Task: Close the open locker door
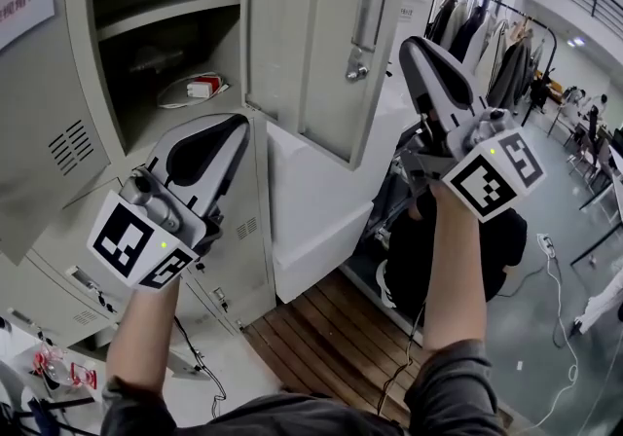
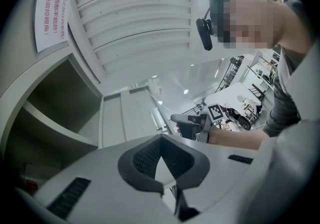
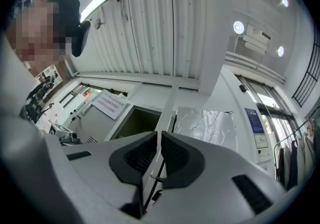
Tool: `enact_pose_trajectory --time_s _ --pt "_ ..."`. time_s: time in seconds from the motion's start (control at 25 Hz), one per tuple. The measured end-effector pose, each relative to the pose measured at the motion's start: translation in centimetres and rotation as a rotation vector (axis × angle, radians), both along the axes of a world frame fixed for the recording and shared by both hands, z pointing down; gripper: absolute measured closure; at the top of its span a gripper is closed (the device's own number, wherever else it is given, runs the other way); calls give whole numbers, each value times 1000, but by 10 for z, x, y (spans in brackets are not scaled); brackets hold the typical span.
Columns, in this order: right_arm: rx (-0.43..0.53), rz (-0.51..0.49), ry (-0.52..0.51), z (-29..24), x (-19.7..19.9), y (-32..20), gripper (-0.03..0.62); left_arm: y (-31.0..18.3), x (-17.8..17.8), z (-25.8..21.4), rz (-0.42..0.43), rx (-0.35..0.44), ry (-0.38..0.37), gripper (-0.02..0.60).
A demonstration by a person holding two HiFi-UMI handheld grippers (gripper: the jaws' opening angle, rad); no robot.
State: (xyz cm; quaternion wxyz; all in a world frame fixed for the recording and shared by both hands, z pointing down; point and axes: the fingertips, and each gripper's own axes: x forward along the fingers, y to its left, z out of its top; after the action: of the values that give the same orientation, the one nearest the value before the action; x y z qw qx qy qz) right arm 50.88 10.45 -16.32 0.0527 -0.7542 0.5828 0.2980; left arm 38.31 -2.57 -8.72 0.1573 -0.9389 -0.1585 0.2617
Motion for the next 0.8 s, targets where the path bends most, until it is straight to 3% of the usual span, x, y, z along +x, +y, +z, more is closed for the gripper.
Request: enact_pose_trajectory --time_s 0.16,0.36,0.6,0.8 --pt "-12 -28 16 -4 3 -4 565 -4 6 -1 -11 7 -1 568" --pt "-11 -94 -4 -7 6 -9 502 -7 8 -1 -17 16 2 568" --pt "-16 -249 -59 -11 7 -15 476 -12 6 -2 -24 11 7 568" --pt "-32 -302 -12 -17 -5 -20 468 -13 -2 -3 -30 19 12 568"
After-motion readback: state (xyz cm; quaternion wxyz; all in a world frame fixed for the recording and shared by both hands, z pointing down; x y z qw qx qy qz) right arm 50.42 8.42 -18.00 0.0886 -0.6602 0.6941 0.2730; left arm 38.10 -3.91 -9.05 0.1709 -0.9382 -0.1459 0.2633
